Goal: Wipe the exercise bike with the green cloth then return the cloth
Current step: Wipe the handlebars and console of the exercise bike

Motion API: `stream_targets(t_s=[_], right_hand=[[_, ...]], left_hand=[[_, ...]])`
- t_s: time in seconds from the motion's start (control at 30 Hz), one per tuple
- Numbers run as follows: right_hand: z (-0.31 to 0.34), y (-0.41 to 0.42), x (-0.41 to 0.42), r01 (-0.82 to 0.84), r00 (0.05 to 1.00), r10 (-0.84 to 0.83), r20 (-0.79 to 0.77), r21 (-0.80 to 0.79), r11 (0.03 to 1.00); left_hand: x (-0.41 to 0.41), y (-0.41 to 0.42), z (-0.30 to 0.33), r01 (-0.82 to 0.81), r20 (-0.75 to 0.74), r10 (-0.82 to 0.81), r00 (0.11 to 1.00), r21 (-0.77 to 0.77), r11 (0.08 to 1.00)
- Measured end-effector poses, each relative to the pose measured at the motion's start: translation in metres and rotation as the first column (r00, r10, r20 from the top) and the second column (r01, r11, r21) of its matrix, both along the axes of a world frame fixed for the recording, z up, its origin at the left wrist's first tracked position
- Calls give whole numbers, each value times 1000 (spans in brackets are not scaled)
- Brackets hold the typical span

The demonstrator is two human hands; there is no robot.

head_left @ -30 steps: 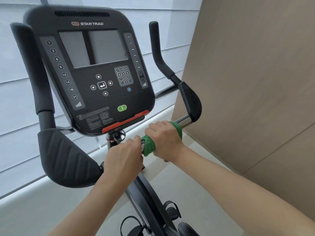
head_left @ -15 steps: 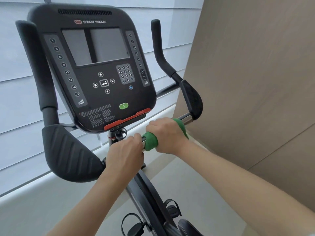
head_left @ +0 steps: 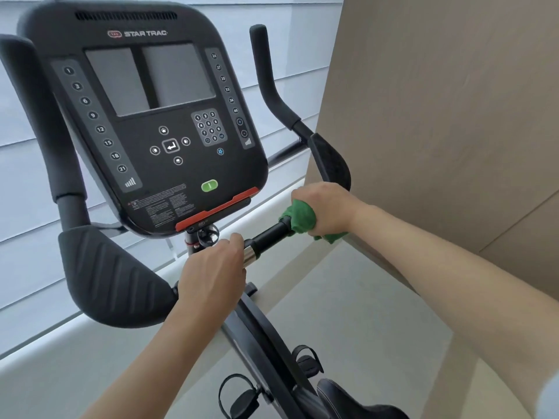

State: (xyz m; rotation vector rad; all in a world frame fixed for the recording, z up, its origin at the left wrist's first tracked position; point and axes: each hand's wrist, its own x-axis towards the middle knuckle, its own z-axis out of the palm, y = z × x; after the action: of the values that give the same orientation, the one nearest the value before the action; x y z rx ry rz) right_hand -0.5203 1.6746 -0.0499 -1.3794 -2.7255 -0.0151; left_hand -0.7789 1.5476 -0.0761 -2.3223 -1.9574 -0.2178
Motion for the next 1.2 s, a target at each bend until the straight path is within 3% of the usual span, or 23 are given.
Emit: stream_targets(t_s=[0.1, 0.2, 0.3, 0.4, 0.7, 0.87, 1.0, 1.1, 1.2], right_hand=[[-1, 4, 5, 7, 1000, -7, -2, 47, 999], [-18, -3, 0, 19, 992, 5, -127, 192, 981], [-38, -17, -8, 177, 953, -74, -295, 339, 924], [-46, -31, -22, 299, 911, -165, -379, 329, 896], [-38, -71, -60, 449, 876, -357, -325, 277, 850], [-29, -106, -83, 522, 749, -346, -565, 182, 834], [-23, -152, -83, 503, 683, -366, -632, 43, 863], [-17, -189, -84, 578, 615, -441, -654, -7, 816], [-14, -226, -87, 661, 544, -532, -649, -60, 748]], left_hand=[[2, 3, -1, -6, -28, 7, 1000, 3, 1000], [2, 3, -2, -5, -24, 5, 1000, 2, 1000], [2, 2, -2, 1, -14, -1, 1000, 3, 1000], [2, 1, -1, 6, -20, -5, 1000, 19, 1000], [-2, -2, -1, 57, 20, -58, 998, 41, 997], [-10, -7, 0, 210, 127, -233, 964, 169, 963], [-18, -10, 10, 330, 397, -405, 824, 244, 912], [-20, -13, 14, 455, 661, -477, 580, 223, 862], [-6, -31, 15, 700, 757, -547, 357, 172, 694]])
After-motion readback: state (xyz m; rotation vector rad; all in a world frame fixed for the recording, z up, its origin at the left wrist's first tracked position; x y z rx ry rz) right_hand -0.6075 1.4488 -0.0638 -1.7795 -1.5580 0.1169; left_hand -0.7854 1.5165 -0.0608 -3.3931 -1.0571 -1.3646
